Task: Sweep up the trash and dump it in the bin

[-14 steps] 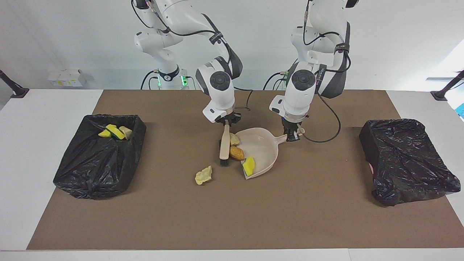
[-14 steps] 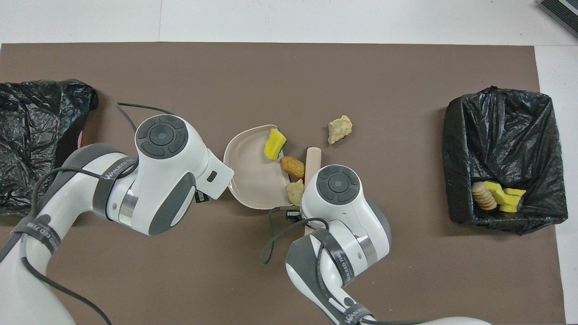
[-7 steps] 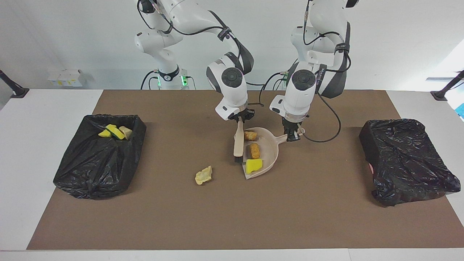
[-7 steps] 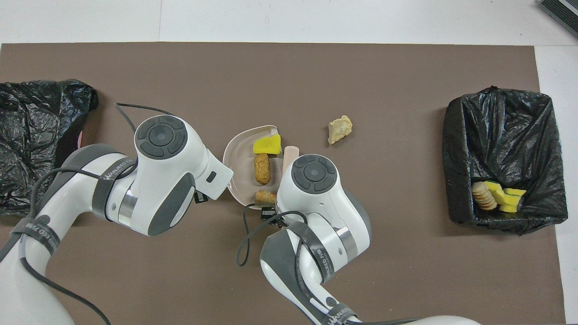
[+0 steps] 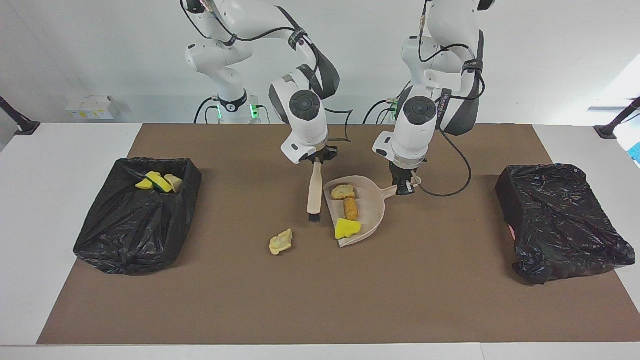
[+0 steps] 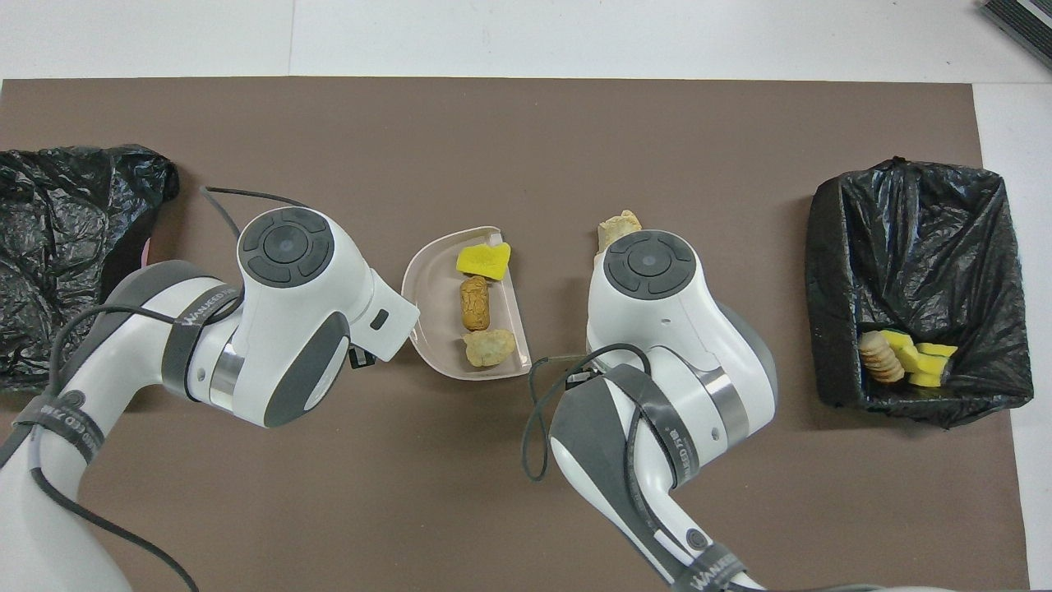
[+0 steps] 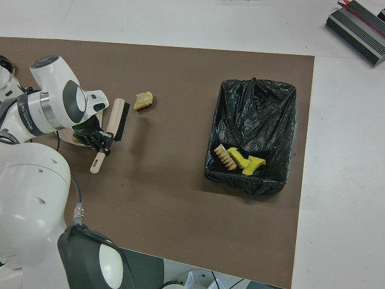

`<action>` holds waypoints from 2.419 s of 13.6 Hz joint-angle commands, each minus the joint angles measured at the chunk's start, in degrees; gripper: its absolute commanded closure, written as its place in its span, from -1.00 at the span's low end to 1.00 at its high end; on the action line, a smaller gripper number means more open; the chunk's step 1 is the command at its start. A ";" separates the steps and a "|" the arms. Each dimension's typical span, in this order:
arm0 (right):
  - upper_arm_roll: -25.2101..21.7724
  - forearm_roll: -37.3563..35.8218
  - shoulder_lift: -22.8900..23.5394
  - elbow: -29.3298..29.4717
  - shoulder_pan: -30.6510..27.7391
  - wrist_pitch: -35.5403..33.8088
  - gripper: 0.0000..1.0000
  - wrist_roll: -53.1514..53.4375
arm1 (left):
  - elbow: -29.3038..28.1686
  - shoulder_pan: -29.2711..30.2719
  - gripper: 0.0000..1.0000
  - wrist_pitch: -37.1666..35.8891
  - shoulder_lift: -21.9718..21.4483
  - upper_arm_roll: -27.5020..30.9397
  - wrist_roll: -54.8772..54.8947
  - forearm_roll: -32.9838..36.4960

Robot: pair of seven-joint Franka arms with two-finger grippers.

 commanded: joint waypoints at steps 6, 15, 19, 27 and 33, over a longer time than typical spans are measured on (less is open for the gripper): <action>0.50 -12.40 -0.58 -0.63 -5.32 -5.70 1.00 -11.93 | -0.17 0.98 1.00 0.64 -1.02 -0.28 -0.05 0.53; 0.59 -21.81 2.40 -3.28 -14.64 6.07 1.00 -24.95 | -0.43 0.81 1.00 0.73 -1.02 -0.19 -2.25 0.45; 1.03 -19.80 8.11 1.71 -12.63 9.16 1.00 -22.32 | -0.34 0.98 1.00 1.78 -0.93 -0.19 -2.34 0.45; 1.38 -4.61 12.96 7.62 -1.74 10.56 1.00 -12.56 | -0.34 1.60 1.00 1.61 -0.93 -0.19 -2.17 0.45; 3.31 6.19 11.38 5.87 4.51 15.75 1.00 -11.41 | -0.43 1.69 1.00 1.43 -1.02 -0.19 -1.99 0.45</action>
